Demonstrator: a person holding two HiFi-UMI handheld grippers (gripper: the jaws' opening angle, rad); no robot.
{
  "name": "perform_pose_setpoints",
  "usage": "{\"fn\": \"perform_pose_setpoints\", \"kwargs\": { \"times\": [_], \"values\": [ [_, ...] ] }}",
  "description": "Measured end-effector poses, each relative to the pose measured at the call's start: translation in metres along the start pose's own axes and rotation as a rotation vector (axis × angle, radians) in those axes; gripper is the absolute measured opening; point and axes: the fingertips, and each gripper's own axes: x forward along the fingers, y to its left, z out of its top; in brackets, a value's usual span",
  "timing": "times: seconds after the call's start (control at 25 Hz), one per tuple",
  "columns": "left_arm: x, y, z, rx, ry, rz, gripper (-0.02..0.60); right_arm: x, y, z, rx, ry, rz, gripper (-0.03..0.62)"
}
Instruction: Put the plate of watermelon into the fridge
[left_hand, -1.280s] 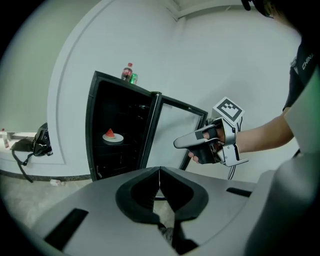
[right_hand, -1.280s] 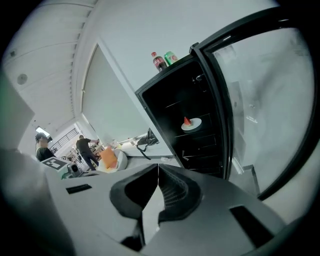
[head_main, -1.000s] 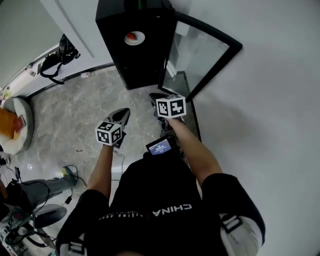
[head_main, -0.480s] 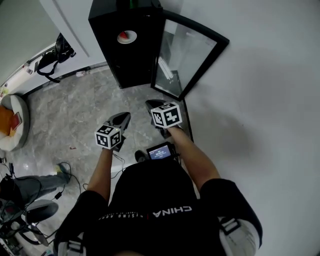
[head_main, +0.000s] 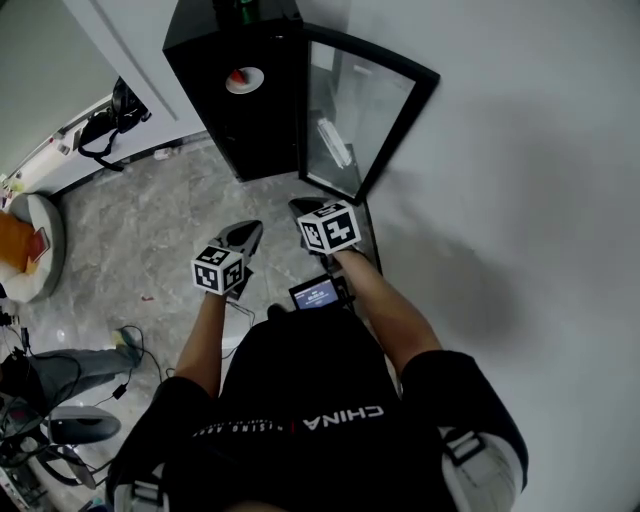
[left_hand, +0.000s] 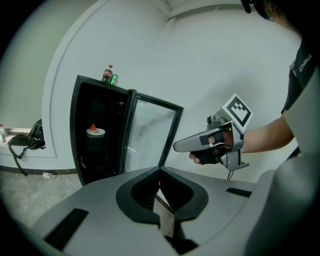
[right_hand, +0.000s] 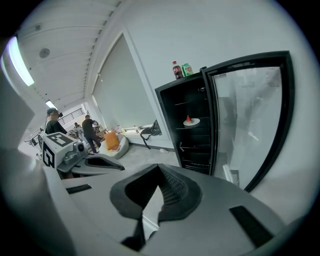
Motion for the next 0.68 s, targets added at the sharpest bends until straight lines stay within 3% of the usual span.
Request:
{"fn": "perform_pose_setpoints", "kwargs": {
  "times": [0.24,0.44,0.68],
  "values": [
    [0.001,-0.003,0.003,0.011,0.006,0.006,0.012,-0.006,0.002,0.005,-0.02,-0.001,0.017,0.015],
    [-0.001,-0.012,0.001,-0.033,-0.011,-0.059,0.012,-0.008,0.003,0.003,-0.026,0.001,0.016,0.015],
    [0.002,-0.009,-0.001,-0.037,-0.014,-0.037,0.012,-0.008,-0.002,0.003,-0.036,0.003,0.014,0.015]
  ]
}}
